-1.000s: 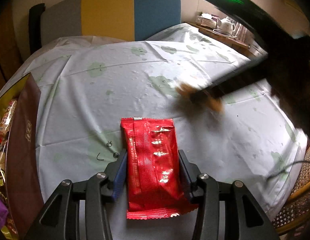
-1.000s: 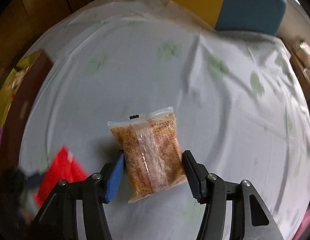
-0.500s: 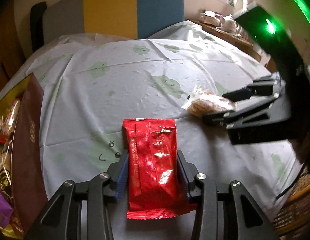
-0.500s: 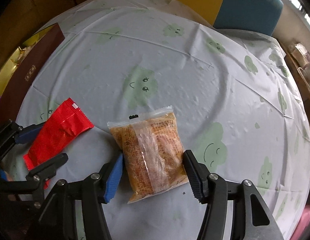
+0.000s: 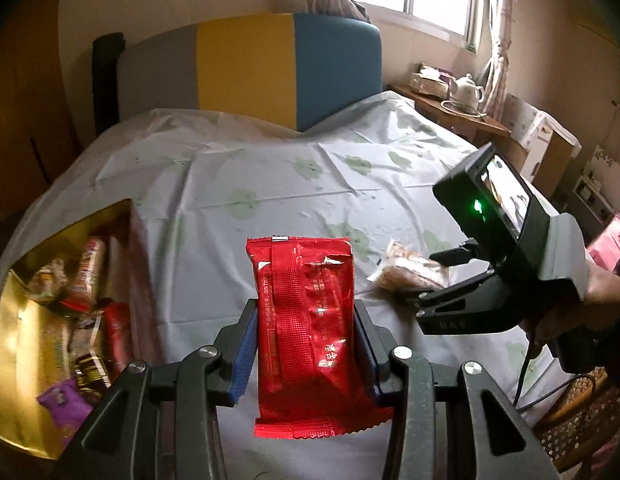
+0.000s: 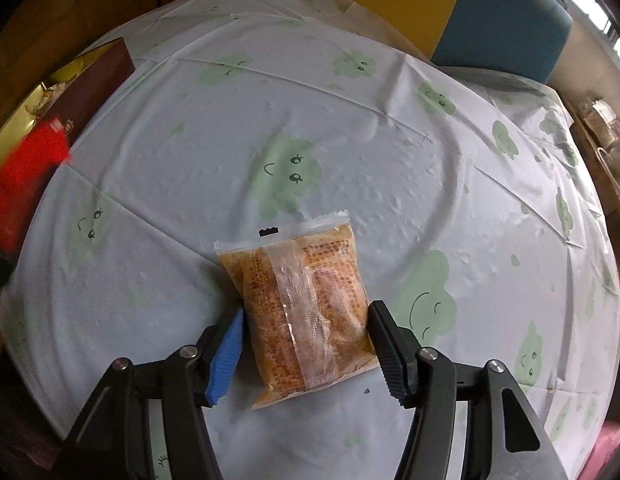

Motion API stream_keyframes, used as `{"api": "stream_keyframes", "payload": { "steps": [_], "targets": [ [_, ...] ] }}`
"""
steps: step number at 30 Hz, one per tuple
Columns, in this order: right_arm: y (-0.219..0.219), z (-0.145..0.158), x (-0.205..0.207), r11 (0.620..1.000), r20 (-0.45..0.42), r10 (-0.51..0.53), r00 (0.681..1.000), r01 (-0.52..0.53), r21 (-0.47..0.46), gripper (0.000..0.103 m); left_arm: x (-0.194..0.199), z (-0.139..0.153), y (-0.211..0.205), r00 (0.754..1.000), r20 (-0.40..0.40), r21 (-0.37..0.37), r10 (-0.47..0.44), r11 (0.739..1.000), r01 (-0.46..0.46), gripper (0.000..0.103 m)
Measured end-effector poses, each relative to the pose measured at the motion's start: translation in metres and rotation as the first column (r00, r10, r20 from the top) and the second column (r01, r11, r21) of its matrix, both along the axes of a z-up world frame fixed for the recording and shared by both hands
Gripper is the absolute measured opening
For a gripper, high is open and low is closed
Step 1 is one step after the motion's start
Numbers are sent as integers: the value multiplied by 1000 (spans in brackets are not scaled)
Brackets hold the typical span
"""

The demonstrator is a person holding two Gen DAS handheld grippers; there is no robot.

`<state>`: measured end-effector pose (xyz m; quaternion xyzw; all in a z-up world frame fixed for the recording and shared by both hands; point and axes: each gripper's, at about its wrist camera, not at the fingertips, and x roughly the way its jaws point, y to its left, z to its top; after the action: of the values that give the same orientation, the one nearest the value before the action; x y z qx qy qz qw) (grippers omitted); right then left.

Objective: Organize snacks
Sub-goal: 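Carry the red pack into the gold tray with the left gripper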

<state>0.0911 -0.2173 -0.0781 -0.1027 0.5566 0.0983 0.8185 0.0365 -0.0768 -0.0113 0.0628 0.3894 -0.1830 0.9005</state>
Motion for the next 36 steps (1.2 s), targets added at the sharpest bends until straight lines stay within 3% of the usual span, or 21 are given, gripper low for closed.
{"api": "stream_keyframes", "payload": {
  "steps": [24, 36],
  "targets": [
    [5, 2, -5, 998, 29, 44, 999, -43, -44, 61, -2, 16, 78, 983, 18, 19, 183, 983, -183, 44],
    [5, 4, -8, 997, 40, 56, 998, -54, -51, 61, -1, 6, 137, 952, -18, 12, 307, 952, -307, 44]
  ]
}}
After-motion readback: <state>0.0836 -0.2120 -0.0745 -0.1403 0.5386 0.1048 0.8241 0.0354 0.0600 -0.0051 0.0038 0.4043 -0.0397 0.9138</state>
